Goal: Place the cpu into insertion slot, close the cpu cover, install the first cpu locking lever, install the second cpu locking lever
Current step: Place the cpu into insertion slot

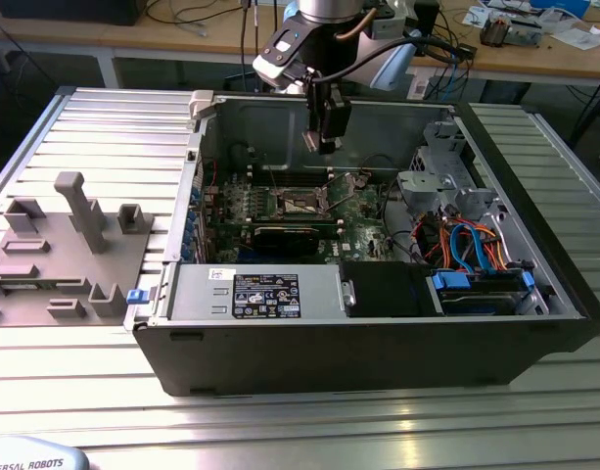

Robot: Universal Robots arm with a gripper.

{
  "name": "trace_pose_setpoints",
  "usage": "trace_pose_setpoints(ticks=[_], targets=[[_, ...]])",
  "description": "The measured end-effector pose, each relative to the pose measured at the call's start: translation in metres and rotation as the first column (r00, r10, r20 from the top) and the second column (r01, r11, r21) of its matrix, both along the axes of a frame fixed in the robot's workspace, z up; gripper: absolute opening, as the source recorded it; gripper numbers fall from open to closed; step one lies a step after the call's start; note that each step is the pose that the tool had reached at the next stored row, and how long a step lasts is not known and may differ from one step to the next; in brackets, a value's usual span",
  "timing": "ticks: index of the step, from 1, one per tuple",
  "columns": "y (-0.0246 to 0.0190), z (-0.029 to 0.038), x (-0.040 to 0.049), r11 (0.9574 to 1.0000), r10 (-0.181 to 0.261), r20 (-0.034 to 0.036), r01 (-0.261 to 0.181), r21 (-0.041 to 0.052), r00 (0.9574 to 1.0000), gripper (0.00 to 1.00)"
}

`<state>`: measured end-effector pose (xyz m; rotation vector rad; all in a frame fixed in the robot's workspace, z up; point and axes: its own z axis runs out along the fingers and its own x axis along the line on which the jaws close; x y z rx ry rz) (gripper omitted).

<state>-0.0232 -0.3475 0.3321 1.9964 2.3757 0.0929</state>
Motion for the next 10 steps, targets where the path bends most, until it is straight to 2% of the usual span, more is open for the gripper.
trace_pose_setpoints(ticks=[10], targets=[[0.0,-0.0003,0.0,1.0,-0.008,0.0,0.008,0.0001,1.0,0.54]])
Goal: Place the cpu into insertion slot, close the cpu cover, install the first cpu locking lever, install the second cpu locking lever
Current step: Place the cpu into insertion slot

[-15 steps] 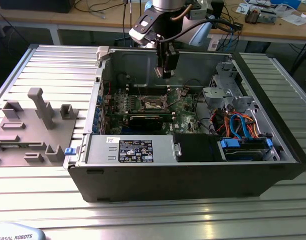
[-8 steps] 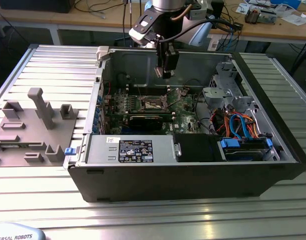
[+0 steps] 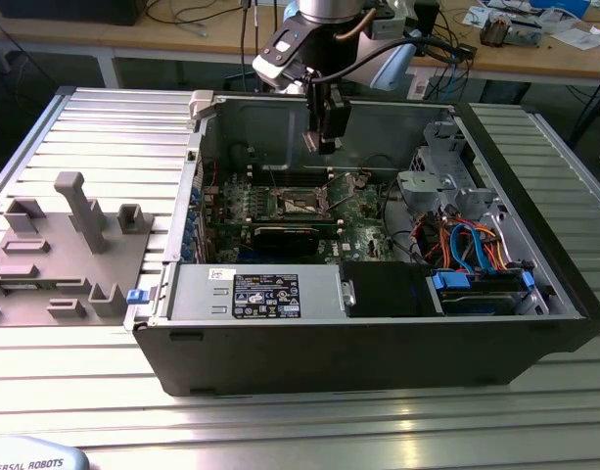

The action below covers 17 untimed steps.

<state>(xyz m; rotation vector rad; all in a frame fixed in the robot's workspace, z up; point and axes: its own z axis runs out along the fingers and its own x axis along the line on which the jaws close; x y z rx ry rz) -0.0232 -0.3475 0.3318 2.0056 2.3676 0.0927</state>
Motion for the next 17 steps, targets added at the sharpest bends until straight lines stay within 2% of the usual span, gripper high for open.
trace_pose_setpoints(ticks=[17], targets=[[0.0,-0.0005,0.0,0.9999,-0.014,0.0,0.014,0.0,0.9999,0.54]])
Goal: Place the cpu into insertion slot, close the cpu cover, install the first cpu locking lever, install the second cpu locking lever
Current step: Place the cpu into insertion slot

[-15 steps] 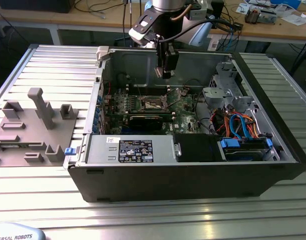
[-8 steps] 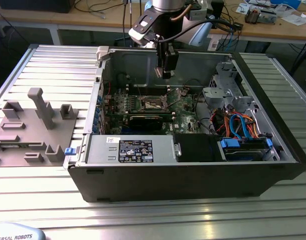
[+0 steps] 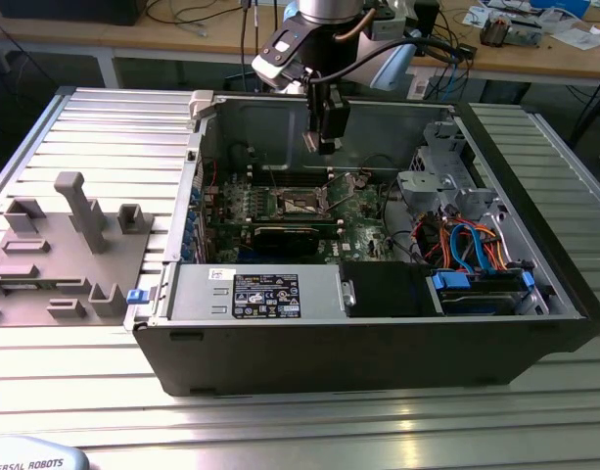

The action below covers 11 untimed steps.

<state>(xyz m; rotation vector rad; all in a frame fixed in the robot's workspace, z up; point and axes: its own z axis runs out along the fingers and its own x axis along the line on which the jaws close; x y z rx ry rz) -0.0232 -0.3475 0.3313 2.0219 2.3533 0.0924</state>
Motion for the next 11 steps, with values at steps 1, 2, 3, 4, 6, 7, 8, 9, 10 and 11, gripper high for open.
trace_pose_setpoints(ticks=[1,2,3,4,6,7,8,9,10,11], targets=[[0.0,0.0,0.0,1.0,-0.001,0.0,0.001,0.0,1.0,0.54],[0.0,-0.0001,0.0,1.0,-0.001,0.0,0.001,0.0,1.0,0.54],[0.0,0.0,0.0,1.0,-0.002,0.0,0.002,-0.0001,1.0,0.54],[0.0,-0.0001,0.0,1.0,-0.003,0.0,0.003,-0.0001,1.0,0.54],[0.0,-0.0001,0.0,1.0,-0.004,0.0,0.004,-0.0001,1.0,0.54],[0.0,-0.0002,0.0,1.0,-0.005,0.0,0.005,-0.0001,1.0,0.54],[0.0,-0.0002,0.0,1.0,-0.006,0.0,0.006,0.0,1.0,0.54],[0.0,-0.0002,0.0,1.0,-0.006,0.0,0.006,0.0,1.0,0.54],[0.0,-0.0002,0.0,1.0,-0.007,0.0,0.007,0.0,1.0,0.54],[0.0,-0.0003,0.0,1.0,-0.008,0.0,0.008,-0.0001,1.0,0.54]])
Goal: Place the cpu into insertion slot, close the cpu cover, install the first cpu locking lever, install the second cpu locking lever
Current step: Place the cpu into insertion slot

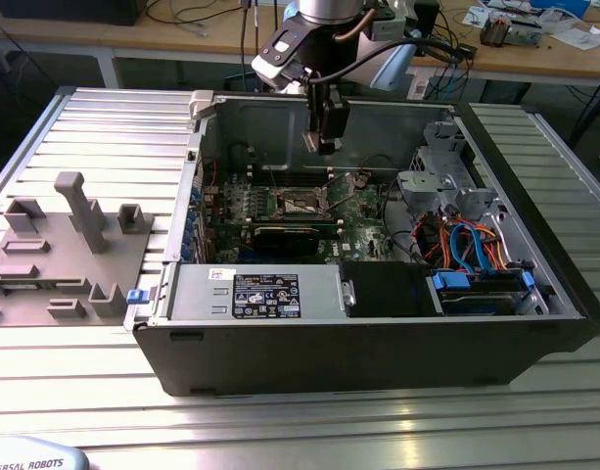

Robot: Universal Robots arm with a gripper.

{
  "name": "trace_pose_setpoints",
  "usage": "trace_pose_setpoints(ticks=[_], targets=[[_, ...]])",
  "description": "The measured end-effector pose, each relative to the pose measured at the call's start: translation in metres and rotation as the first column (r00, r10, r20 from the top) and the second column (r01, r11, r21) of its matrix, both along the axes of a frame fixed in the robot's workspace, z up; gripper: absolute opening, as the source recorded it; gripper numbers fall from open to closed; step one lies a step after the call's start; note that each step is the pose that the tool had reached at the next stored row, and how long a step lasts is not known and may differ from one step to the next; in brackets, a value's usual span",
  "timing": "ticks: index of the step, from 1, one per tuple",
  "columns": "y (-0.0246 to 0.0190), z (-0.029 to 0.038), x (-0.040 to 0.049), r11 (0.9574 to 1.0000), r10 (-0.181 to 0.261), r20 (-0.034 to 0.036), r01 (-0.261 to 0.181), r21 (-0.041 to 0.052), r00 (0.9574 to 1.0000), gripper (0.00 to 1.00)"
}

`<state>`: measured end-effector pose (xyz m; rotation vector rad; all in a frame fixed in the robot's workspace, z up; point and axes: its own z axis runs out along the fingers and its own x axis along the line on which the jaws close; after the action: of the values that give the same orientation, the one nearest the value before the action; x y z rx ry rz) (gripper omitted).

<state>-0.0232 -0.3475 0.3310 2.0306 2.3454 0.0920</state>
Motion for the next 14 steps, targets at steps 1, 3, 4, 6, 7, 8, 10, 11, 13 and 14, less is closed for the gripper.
trace_pose_setpoints(ticks=[1,3,4,6,7,8,10,11,13,14], targets=[[0.0,0.0,0.0,1.0,-0.001,0.0,0.001,0.0,1.0,0.54],[0.0,-0.0004,0.0,1.0,-0.009,0.0,0.009,0.0,1.0,0.54],[0.0,-0.0005,0.0,0.9999,-0.012,0.0,0.012,0.0001,0.9999,0.54],[0.0,-0.0005,0.0,0.9999,-0.013,0.0001,0.013,0.0,0.9999,0.54],[0.0,-0.0006,0.0,0.9999,-0.014,0.0,0.014,0.0,0.9999,0.54],[0.0,-0.0006,0.0,0.9999,-0.014,0.0001,0.014,0.0,0.9999,0.54],[0.0,-0.0006,0.0,0.9999,-0.016,0.0,0.016,0.0,0.9999,0.54],[0.0,-0.0007,0.0,0.9999,-0.016,0.0,0.016,0.0,0.9999,0.54],[0.0,-0.0007,0.0,0.9999,-0.017,0.0,0.017,0.0,0.9999,0.54],[0.0,-0.0007,0.0,0.9998,-0.018,0.0,0.018,0.0,0.9998,0.54]])
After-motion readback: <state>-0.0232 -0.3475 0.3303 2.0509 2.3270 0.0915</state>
